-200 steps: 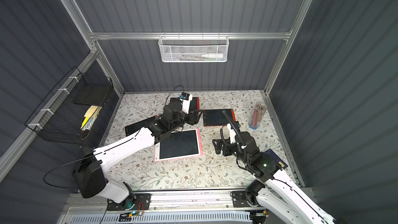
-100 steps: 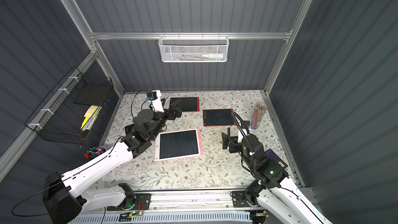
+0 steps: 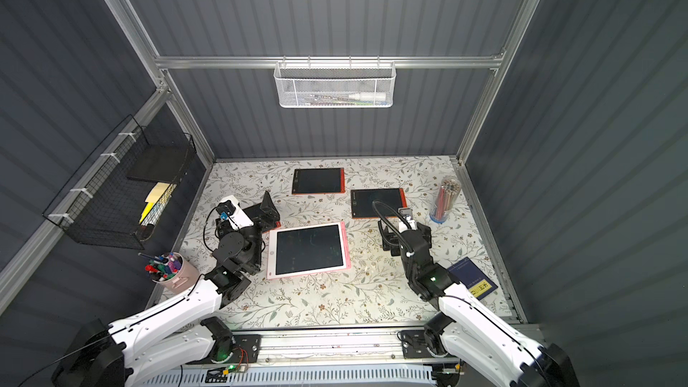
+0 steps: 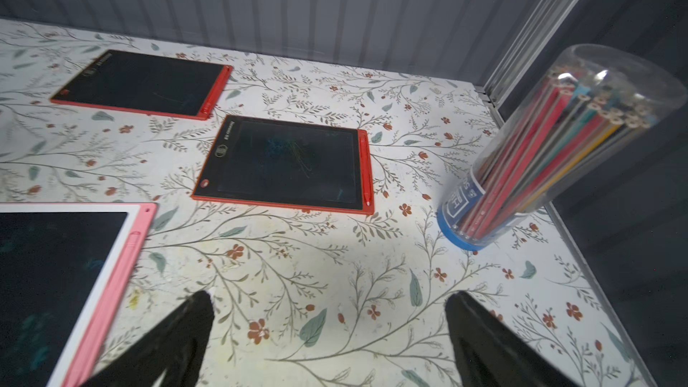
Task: Place the stylus back onto the writing tablet
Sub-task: Reset both arms
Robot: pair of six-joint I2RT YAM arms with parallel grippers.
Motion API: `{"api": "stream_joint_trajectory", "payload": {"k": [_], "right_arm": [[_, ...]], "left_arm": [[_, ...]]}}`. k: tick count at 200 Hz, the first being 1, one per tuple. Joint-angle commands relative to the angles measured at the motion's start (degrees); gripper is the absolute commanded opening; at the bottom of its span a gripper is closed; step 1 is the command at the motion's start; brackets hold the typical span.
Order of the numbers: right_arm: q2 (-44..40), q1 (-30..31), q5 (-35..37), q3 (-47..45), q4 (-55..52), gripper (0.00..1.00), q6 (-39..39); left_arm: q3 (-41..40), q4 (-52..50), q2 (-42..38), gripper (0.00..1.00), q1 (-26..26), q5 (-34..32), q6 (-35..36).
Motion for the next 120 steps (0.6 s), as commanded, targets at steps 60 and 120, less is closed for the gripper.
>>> {"api": "stream_joint_trajectory", "payload": {"k": [60,120], "right_arm": [[17.86,-16.69,-11.39,-6.40,29.70,0.99,-2.71],[29.44,-20.71,-14.40,-7.61,50.10,0.99,-2.86]], "left_arm": [[-8.27,30.10,13.88,0.99,12.56,3.34,7.88],[-9.45,46.67,20.92,0.99,17.46,10.42,14.14]]}}
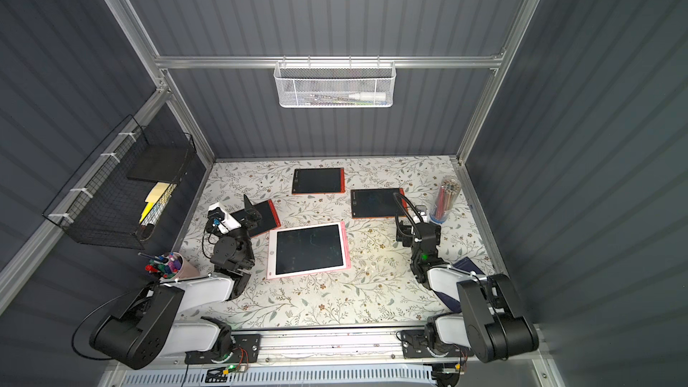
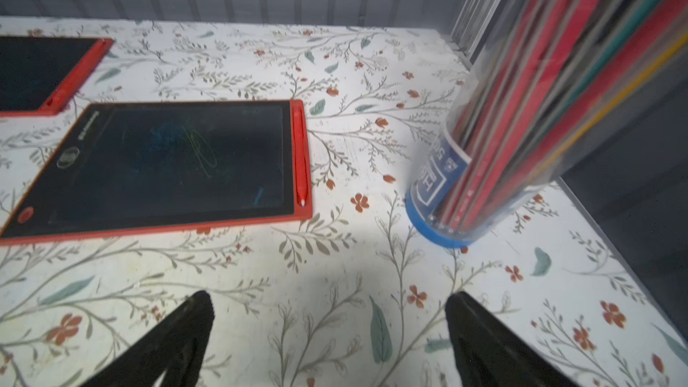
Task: Place the stylus back onto the writing tablet
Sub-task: Reset both arms
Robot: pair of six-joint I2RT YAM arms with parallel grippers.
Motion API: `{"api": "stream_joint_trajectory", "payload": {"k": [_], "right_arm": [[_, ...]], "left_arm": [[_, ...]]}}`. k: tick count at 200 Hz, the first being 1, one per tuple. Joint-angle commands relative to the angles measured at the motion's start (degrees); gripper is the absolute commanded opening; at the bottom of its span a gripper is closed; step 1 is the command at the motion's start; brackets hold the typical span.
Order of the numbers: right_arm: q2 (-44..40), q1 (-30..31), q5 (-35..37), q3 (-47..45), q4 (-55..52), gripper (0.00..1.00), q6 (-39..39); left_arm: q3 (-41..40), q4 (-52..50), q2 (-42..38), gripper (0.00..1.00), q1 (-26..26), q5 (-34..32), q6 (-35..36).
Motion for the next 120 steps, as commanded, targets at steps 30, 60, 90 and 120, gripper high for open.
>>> {"api": "stream_joint_trajectory", "payload": {"k": [30,60,90,120], "right_arm": [[6.80,-5.05,-2.28,-0.44,17.49,0.99,1.29],[19.52,-7.43,-5.73,-2.07,34.65,0.99,1.01],[17.90,-7.56,-12.94,0.56,27.72,0.99,-0.90],[15.61,-8.40,-5.84,2.86,19.78,0.99,4.26]], "left_arm": [[-1.37,19.42,4.88,0.99,3.08,7.62,6.79],[-0.51,25.56,8.91,0.99,5.70,11.66,7.33],[-2.00,34.28,12.96,0.99,8.12,15.55,4.96],[-1.22,41.89,20.61,0.99,9.99,16.77,4.52]]}}
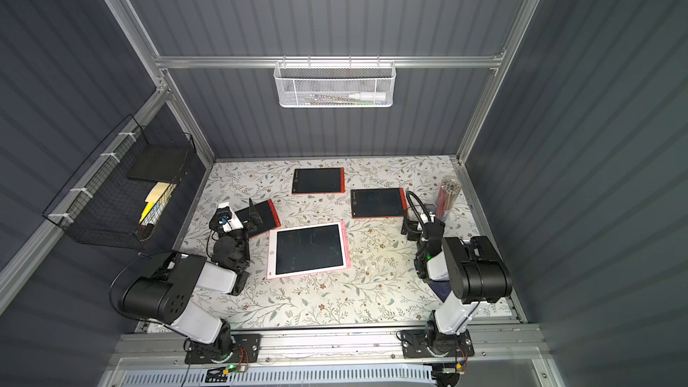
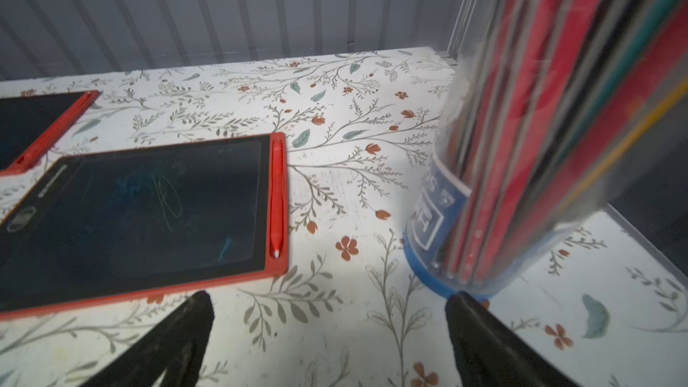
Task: Place the stylus back onto the writing tablet
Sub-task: Reset both arms
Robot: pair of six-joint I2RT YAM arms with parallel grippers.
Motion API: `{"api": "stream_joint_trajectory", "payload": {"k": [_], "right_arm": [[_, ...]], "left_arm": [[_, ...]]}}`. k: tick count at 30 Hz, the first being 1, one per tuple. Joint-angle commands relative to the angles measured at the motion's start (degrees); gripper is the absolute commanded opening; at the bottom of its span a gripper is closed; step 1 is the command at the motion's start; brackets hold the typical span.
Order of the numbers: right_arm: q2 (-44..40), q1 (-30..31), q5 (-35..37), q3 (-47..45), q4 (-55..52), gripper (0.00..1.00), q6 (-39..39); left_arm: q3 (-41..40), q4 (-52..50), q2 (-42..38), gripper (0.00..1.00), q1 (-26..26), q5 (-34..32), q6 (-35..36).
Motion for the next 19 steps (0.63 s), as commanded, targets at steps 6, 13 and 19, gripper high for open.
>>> {"api": "stream_joint_trajectory", "payload": {"k": [6,13,19], "right_arm": [[-0.38,-0.53,1.67,1.15,0.16,0.99,1.57],[-2.10,-0.55,1.51,2.05,-4.22,0.99,1.43],[-3.80,-0.59,1.74,2.83,-8.65,0.99,2.16]], "left_arm": [[5.58,19.11,3.35,0.99,7.06,11.77,-5.03],[5.20,19.57,3.19,0.99,7.04,11.55,-5.07],[5.24,19.42,3.21,0.99,7.03,11.45,-5.09]]}}
